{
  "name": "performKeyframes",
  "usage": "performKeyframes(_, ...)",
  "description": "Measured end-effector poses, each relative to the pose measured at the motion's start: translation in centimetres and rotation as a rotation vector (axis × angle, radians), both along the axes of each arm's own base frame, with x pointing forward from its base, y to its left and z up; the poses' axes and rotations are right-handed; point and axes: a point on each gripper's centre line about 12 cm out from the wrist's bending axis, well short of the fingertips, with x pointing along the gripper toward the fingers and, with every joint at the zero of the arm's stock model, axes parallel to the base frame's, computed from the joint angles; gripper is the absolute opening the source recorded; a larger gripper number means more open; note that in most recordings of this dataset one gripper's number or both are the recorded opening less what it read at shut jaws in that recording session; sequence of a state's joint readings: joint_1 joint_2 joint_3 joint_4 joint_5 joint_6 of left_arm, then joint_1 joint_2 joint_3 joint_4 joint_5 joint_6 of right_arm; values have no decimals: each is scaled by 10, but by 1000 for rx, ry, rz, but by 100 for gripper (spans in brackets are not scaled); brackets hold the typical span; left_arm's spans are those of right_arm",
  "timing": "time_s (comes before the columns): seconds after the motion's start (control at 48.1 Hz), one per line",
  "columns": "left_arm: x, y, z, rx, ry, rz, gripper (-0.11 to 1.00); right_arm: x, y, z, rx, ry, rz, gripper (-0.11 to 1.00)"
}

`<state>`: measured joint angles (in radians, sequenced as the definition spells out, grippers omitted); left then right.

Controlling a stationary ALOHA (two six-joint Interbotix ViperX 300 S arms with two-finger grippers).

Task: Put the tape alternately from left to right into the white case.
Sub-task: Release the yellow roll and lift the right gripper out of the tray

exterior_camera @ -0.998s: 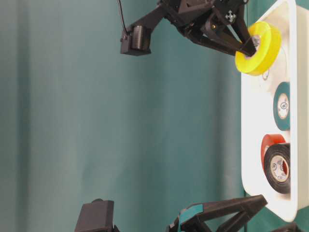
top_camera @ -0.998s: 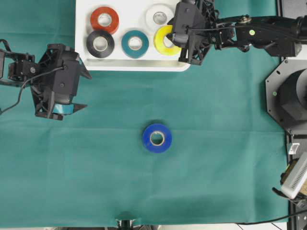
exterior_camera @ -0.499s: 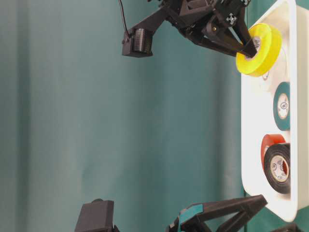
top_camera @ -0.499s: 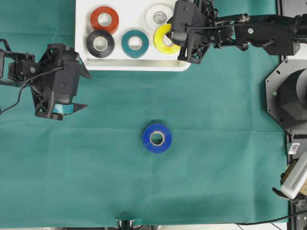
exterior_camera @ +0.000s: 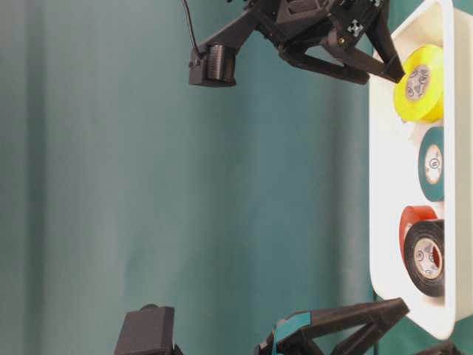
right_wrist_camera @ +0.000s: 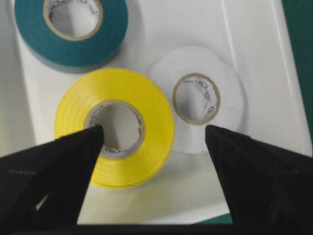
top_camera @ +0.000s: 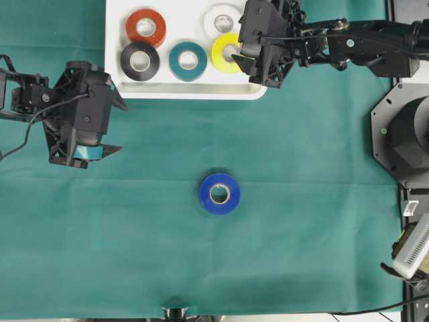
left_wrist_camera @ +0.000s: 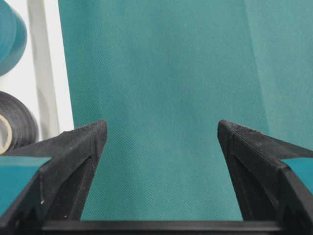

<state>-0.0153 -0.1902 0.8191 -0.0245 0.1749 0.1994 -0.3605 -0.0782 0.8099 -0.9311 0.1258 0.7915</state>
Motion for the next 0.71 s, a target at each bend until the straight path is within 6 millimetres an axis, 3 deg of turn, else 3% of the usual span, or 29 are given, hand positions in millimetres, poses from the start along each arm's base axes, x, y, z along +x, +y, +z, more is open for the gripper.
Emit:
performKeyframes(0.27, 0, 0, 0, 0, 2, 0, 100, -18, 9, 0, 11, -7, 10, 79)
performKeyframes(0.707, 1, 0, 1, -1, -6, 1, 100, -64, 48, 22, 54, -222, 143, 79)
